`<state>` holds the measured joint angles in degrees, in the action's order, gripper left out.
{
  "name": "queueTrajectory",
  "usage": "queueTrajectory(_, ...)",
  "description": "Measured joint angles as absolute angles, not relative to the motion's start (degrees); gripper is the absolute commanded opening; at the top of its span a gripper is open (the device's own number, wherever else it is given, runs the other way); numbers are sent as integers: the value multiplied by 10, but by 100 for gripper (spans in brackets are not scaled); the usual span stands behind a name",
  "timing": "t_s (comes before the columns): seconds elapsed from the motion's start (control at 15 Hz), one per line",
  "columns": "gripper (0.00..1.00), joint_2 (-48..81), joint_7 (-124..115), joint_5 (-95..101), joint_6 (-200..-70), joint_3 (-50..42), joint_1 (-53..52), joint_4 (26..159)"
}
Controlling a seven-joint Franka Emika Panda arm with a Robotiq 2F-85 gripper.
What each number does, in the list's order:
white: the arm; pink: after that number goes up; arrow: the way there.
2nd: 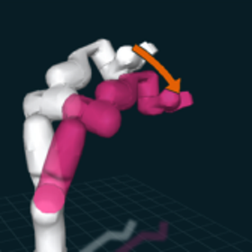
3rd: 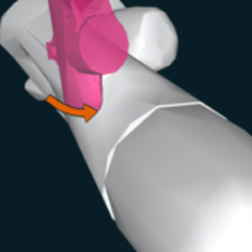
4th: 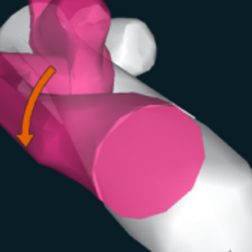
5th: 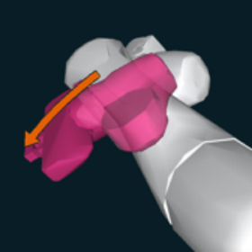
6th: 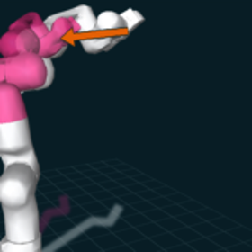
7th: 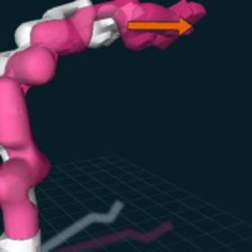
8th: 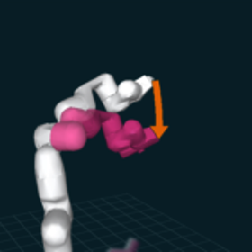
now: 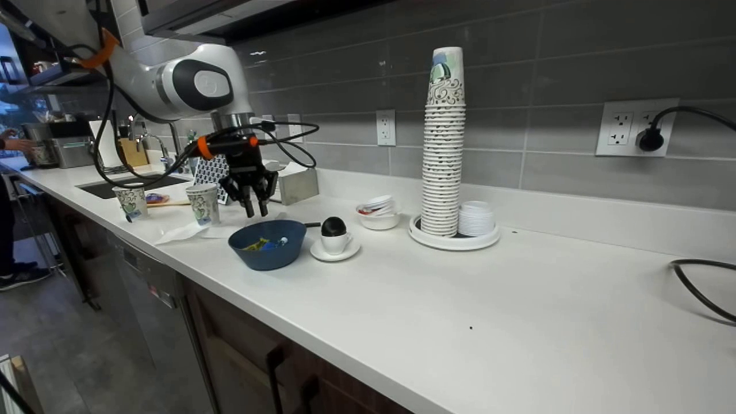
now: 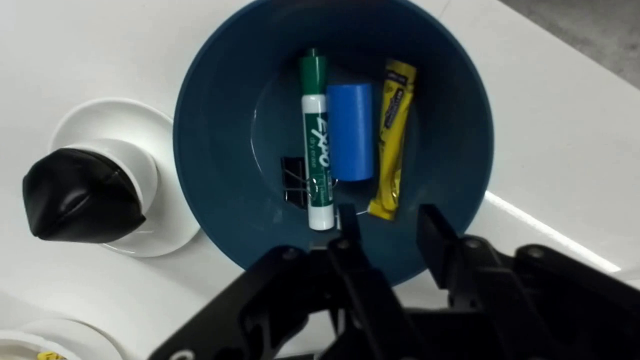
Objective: Put the snack bar in the blue bowl
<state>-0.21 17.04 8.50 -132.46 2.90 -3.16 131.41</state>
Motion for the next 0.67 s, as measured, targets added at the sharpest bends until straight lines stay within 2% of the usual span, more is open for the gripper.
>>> queueTrajectory(0.27, 95, -10, 166, 74, -1323, 29, -32, 1316)
queueTrajectory(0.4, 100, -34, 190, 68, -1323, 29, -32, 1328)
queueTrajectory(0.67, 100, -128, 315, 40, -1348, 1, -32, 1394)
